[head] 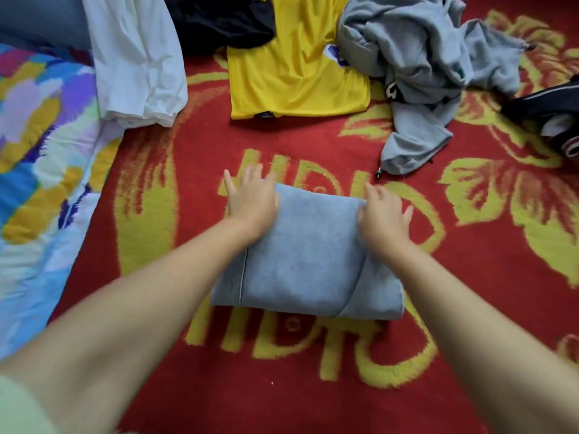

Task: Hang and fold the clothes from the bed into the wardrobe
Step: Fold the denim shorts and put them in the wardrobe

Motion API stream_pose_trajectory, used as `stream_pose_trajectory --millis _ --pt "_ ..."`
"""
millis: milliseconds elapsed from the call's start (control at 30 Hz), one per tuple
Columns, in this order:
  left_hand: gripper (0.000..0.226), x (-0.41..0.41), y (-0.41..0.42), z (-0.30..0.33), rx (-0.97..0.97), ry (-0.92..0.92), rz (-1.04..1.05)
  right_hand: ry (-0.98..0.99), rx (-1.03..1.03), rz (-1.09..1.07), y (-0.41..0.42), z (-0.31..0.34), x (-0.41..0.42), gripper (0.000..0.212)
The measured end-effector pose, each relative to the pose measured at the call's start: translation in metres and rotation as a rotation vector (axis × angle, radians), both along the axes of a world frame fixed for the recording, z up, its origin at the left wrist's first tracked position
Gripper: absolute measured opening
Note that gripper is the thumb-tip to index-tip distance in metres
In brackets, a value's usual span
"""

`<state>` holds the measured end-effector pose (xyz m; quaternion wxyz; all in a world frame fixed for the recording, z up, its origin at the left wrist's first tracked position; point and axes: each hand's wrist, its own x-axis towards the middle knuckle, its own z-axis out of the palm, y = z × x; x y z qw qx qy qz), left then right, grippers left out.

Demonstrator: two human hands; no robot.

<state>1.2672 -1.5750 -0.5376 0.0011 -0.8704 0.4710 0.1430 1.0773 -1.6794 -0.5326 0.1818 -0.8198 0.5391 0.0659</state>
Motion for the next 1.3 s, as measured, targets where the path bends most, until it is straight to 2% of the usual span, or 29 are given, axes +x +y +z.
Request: stream_pose_trajectory --millis 67,133,233,300,400,500,633,733,867,967,1067,1133,1200,1233,1300 --pt "0.054 -0.033 0.012 -0.017 -0.128 -0.047 -0.116 -0.035 -0.242 0.178 0.039 -0.012 0.015 0.051" --pt "0.056 -0.059 0.029 -0.034 -0.116 -0.048 -0.195 -0.052 -0.247 0.345 0.078 -0.025 0.019 0.051" --pt "0.056 -0.057 0.056 -0.060 -0.021 0.005 -0.046 0.043 -0.032 0.260 0.083 -0.049 -0.018 0.052" --pt "0.062 -0.041 0.070 -0.068 -0.013 0.040 0.061 0.150 -0.049 0.228 0.059 -0.063 -0.055 0.053" --pt "0.071 -0.030 0.081 -0.072 0.032 0.055 0.079 0.348 0.011 0.169 0.036 -0.069 -0.091 0.055" --pt "0.069 -0.033 0.071 -0.059 -0.057 0.017 0.066 0.222 -0.073 0.118 0.036 -0.054 -0.074 0.055" --pt "0.059 -0.070 0.052 -0.043 -0.202 -0.081 -0.178 0.008 -0.231 0.331 0.080 -0.034 -0.010 0.055" --pt "0.056 -0.081 0.074 -0.056 -0.111 -0.045 -0.156 0.065 -0.110 0.351 0.111 -0.053 -0.018 0.055" --pt "0.056 -0.054 0.120 -0.077 -0.087 -0.021 -0.162 0.215 -0.013 0.259 0.093 -0.080 -0.098 0.058" --pt "0.056 -0.047 0.125 -0.071 -0.073 -0.011 -0.194 0.290 -0.014 0.333 0.083 -0.072 -0.129 0.060" --pt "0.065 -0.051 0.127 -0.058 -0.099 -0.072 -0.242 0.184 -0.115 0.430 0.092 -0.054 -0.118 0.067" --pt "0.074 -0.065 0.142 -0.054 -0.172 -0.088 -0.395 0.089 -0.138 0.575 0.115 -0.046 -0.102 0.082" --pt "0.087 -0.085 0.159 -0.053 -0.146 -0.085 -0.550 0.121 -0.092 0.666 0.138 -0.043 -0.088 0.098" --pt "0.090 -0.090 0.162 -0.052 -0.091 -0.091 -0.582 0.158 -0.065 0.645 0.144 -0.043 -0.083 0.103" --pt "0.079 -0.087 0.157 -0.056 -0.049 -0.143 -0.562 0.187 -0.075 0.546 0.141 -0.047 -0.077 0.102"
